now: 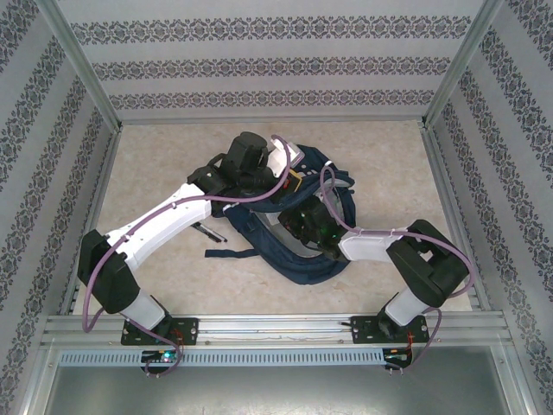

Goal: Pack the student bag

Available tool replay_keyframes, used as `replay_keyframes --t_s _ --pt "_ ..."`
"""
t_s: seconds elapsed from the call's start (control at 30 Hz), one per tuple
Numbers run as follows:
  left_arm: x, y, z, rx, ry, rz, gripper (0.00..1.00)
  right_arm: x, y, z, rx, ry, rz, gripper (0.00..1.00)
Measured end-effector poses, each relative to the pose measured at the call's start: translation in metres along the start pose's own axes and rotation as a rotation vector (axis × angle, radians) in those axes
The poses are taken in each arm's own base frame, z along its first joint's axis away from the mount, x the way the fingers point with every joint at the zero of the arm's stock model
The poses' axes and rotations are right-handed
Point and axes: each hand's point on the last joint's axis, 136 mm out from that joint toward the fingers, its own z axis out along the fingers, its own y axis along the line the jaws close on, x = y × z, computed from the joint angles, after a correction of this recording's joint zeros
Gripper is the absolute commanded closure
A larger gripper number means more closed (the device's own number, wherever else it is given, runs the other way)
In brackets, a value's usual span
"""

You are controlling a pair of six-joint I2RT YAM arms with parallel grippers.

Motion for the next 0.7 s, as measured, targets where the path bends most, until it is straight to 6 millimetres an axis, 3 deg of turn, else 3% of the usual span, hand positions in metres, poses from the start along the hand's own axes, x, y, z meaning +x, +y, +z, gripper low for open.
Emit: replay_keyframes --t_s 0.1,0.23,0.4,0.63,0.7 --pt "0.002 -0.001 -0.001 0.0 0.001 0.001 1.0 0.002 -0.008 -0.012 0.002 -0.002 -0.004 0.58" --pt "0.005 -0.001 -0.004 -0.004 0.004 -0.001 1.0 0.002 -0.015 -0.049 0.022 -0.021 -0.044 0.53" --pt "0.012 -0.002 -0.003 0.004 0.02 -0.007 1.0 0.009 -0.008 -0.101 -0.011 -0.036 -0.126 0.53" --pt "0.045 -0.003 0.006 0.025 0.086 -0.038 1.0 0.015 -0.031 -0.16 0.008 -0.044 -0.231 0.56" --pt "0.049 -0.003 0.007 0.029 0.095 -0.047 0.93 0.017 -0.035 -0.169 0.015 -0.037 -0.269 0.56"
